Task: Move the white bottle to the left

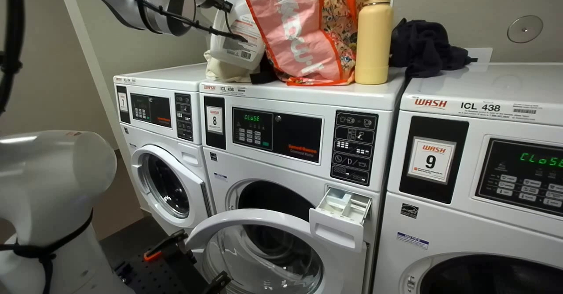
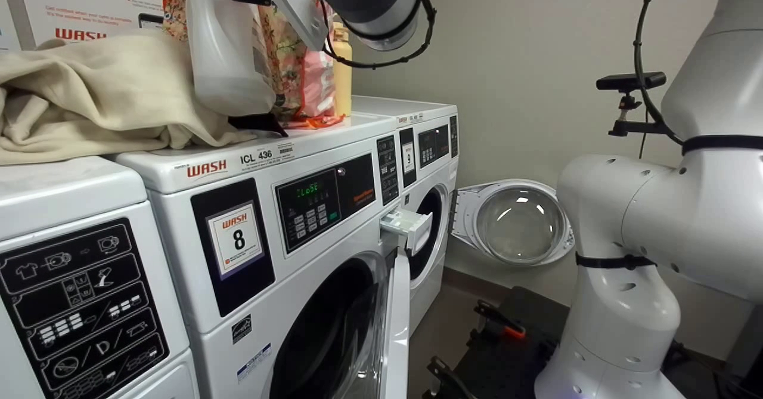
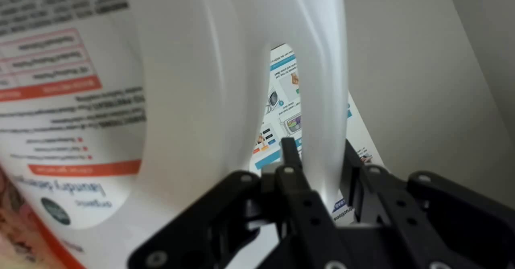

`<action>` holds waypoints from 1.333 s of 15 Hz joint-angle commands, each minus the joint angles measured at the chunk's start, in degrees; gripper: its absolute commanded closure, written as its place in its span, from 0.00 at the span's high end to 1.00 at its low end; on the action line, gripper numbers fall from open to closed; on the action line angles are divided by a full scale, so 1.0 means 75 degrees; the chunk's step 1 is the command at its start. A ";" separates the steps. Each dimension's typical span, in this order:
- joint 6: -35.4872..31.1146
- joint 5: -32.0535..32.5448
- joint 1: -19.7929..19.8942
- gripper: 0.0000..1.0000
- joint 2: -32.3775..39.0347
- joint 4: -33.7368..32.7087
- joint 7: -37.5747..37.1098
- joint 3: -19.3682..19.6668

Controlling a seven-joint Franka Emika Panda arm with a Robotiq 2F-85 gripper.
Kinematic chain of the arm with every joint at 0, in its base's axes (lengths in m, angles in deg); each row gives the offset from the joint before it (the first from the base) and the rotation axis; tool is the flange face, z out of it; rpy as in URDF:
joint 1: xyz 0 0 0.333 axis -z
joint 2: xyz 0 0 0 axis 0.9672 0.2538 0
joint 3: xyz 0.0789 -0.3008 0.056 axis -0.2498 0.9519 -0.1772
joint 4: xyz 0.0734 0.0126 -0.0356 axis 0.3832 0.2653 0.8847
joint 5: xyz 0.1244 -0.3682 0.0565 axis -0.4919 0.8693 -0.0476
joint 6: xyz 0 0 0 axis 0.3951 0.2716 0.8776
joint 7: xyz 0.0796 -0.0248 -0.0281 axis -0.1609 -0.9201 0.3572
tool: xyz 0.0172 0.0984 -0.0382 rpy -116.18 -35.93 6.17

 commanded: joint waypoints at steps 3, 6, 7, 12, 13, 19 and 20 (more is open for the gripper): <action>-0.0153 -0.0622 0.2313 0.07 0.0288 -0.0477 0.0116 -0.1838; -0.0154 -0.0793 0.3405 0.07 0.0334 -0.0346 0.0121 -0.2764; -0.0155 -0.0849 0.3730 0.07 0.0364 -0.0327 0.0118 -0.3064; -0.0155 -0.0905 0.5264 0.07 0.0524 -0.0279 0.0104 -0.4571; -0.0155 -0.0950 0.5584 0.07 0.0560 -0.0277 0.0114 -0.4864; -0.0153 -0.1157 0.6987 0.07 0.0818 -0.0281 0.0025 -0.6297; -0.0153 -0.1218 0.7273 0.07 0.0845 -0.0292 0.0053 -0.6571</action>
